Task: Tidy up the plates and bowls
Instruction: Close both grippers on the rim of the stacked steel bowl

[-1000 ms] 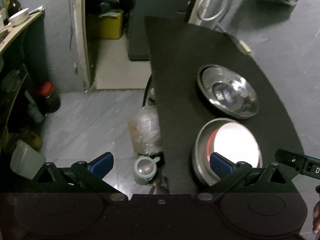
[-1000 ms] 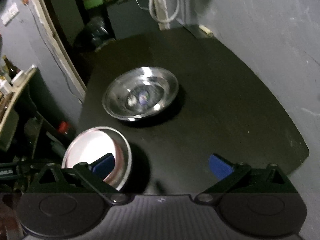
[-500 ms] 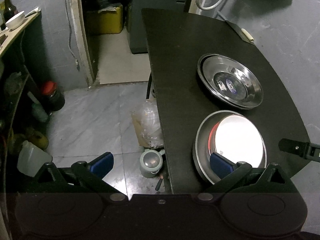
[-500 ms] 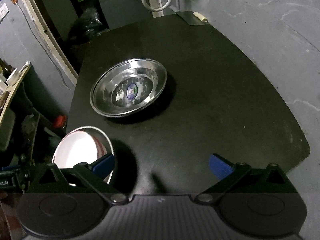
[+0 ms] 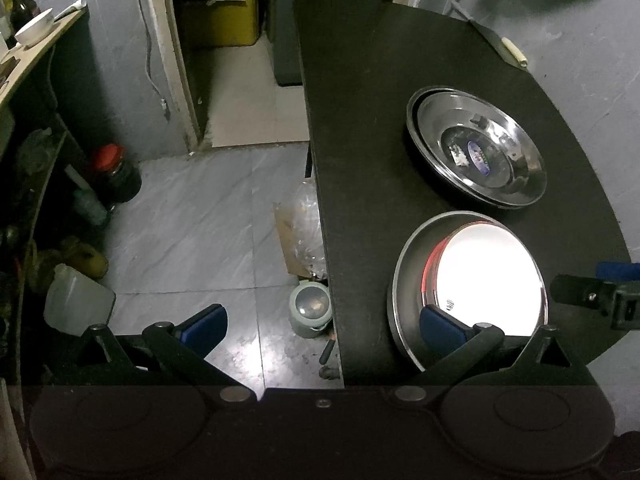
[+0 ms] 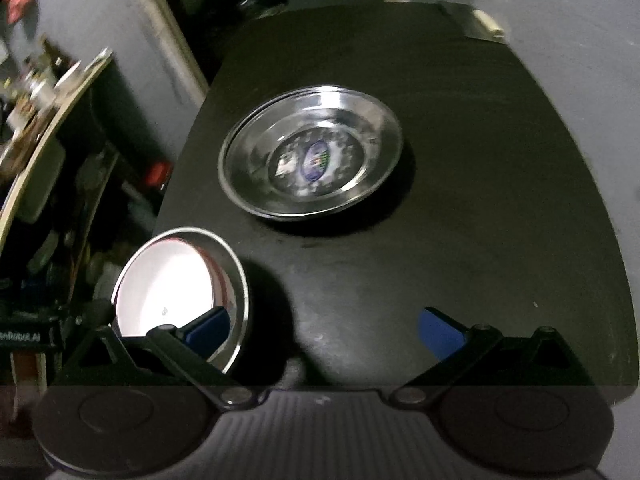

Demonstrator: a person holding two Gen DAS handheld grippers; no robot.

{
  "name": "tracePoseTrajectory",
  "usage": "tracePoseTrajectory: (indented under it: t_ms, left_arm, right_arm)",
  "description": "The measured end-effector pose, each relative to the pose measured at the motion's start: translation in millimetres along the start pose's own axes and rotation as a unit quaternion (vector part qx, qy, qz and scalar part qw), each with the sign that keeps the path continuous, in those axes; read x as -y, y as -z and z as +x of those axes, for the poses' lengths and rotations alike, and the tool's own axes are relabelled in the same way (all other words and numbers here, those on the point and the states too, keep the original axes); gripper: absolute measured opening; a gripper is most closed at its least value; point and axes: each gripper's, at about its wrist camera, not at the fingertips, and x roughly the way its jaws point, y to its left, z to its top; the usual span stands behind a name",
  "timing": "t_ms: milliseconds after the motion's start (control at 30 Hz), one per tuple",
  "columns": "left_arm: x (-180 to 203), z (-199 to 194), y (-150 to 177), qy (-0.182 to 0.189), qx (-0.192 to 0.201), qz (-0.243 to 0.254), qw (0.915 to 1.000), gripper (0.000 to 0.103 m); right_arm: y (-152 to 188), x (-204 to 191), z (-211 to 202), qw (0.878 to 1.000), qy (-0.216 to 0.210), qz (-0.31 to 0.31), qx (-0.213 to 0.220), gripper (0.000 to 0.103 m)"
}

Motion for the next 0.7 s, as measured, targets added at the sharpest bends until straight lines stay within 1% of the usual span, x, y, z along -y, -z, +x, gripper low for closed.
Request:
tracePoseTrajectory:
  t_ms: [133,500,533,700]
  left_arm:
    - [2.4,3.6,-2.0,-0.008,-0.004,0.005,1.0000,0.102]
    - [12.5,10.1,1.5,-0.027,-0.017,0.048,0.9983,0.101]
    - [13.8,10.6,1.9,-0.029,-0.019,0.051,0.9981,0.100]
    - [18.4,11.7,1.5,-0.030,-0.022,0.062,0.9974,0.090]
  right_arm:
    - [-5.8,-3.8,7.2,0.999,-0.003,-0.029,-0.016,0.103]
    - [-9.0,-5.3,18.8,0.997,-0.012,-0.068,-0.046,0.103]
    - [-8.5,-5.4,19.4,0.996,-0.013,-0.070,-0.048,0.103]
    - [-6.8,-5.3,19.9,0.996,-0.017,-0.073,-0.046,0.103]
